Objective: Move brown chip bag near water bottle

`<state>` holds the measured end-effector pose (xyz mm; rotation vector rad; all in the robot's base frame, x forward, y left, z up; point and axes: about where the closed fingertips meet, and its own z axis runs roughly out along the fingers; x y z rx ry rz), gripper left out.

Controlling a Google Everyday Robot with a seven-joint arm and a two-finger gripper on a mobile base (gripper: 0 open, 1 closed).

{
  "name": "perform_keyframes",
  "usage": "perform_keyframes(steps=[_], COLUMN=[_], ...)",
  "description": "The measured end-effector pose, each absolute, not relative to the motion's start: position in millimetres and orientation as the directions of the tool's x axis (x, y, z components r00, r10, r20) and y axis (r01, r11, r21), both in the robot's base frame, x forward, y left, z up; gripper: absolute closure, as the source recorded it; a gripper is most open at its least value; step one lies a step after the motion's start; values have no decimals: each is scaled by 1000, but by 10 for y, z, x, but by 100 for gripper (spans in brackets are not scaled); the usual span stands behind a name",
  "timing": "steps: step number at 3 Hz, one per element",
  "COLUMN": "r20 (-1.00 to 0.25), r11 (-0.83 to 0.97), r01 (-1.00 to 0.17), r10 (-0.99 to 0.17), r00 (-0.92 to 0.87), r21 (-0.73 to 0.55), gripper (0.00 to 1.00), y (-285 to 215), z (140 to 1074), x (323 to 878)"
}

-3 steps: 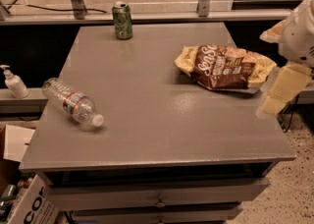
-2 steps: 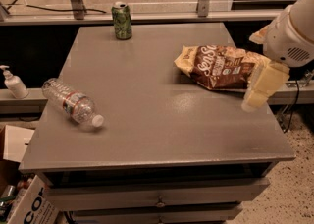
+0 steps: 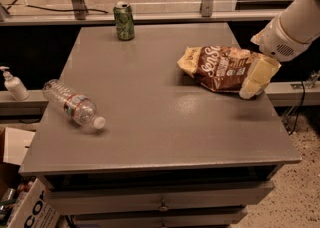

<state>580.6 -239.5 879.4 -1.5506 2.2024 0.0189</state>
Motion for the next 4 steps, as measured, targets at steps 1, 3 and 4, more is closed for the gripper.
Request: perform_keyframes(steps=[1, 3, 4], r20=[-367, -372, -395], r11=[394, 406, 400], r01=[-896, -896, -899], r10=[-880, -871, -866], r00=[-303, -320, -307], r21=[-206, -180, -177], gripper=[0, 41, 64], y=[-2499, -2532, -2458], z=[8582, 8375, 8469], x=[6155, 6455, 6421])
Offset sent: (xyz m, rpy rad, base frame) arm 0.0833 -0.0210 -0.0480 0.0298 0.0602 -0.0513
